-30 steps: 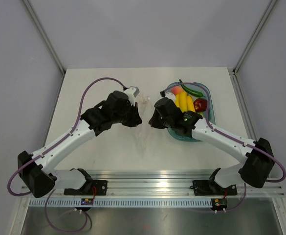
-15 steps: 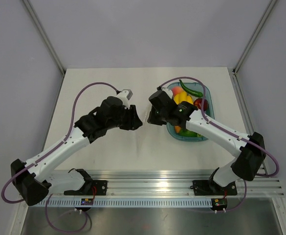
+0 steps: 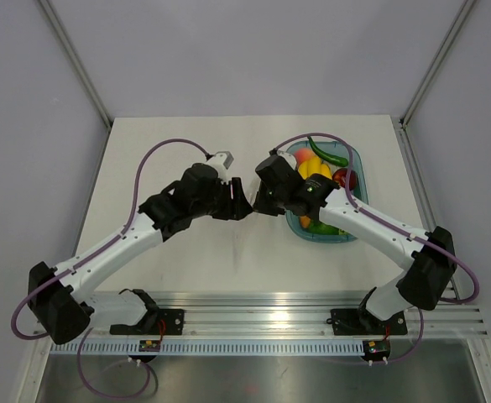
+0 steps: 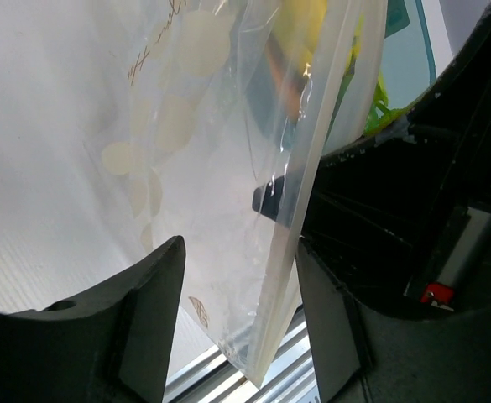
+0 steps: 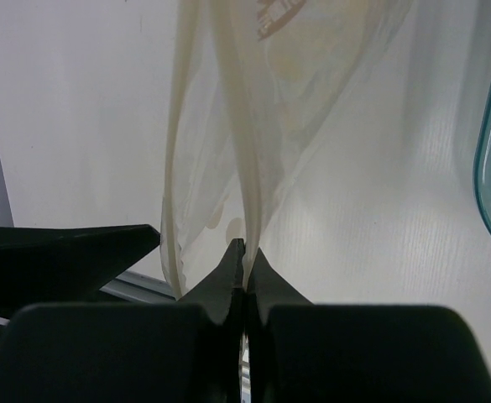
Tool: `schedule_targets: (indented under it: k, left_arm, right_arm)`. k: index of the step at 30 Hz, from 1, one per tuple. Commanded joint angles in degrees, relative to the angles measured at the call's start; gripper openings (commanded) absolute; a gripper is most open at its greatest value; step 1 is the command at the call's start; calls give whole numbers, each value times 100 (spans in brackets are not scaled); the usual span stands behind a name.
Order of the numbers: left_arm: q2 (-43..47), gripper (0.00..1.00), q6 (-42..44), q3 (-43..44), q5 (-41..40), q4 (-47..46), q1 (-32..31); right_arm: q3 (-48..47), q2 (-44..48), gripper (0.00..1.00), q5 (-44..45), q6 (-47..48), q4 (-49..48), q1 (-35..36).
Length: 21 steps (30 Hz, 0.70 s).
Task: Place the food in the zip-top bag and seal the zipper
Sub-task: Open the zipper of the food storage bag.
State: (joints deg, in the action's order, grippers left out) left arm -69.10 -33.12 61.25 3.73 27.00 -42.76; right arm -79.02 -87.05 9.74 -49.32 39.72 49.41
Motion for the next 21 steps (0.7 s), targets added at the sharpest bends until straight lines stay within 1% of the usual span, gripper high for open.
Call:
schedule_targets:
  k: [1,3,7,9,10,11,14,15,18,20,21]
  left_arm:
    - [-130,56,-19,-61,-47,-424,-39]
    - [-209,53,-28,-78,-161,-441,-57]
    - [-341,43,-36,-70,-346,-407,-57]
    - [-376,40,-19,-78,-346,-398,-39]
    - [-402,37,-1,-79,-494,-389,-30]
    - [-394,30,8,-70,-504,-328,39]
    - [-324,20,34,-70,-443,-196,180]
    - [-262,13,60,-70,-452,-178,198]
    - [1,0,148,9,-408,41,224]
    - [115,0,201,62,-408,172,225]
    - [168,11,236,62,-408,208,225]
  right_arm:
    - [1,170,0,-104,-78,-141,25]
    - [10,188,0,-130,-78,-158,25]
    - [89,311,0,-139,-87,-149,34]
    - [167,363,0,-104,-43,-114,25]
    - [203,425,0,-69,-16,-88,25]
    - [238,460,0,-51,1,-62,25]
    - [361,557,0,63,63,35,25]
    - [379,557,0,142,106,53,25]
    - [379,417,0,335,185,193,25]
    - [291,285,0,467,238,316,16]
    - [134,215,0,529,300,395,16]
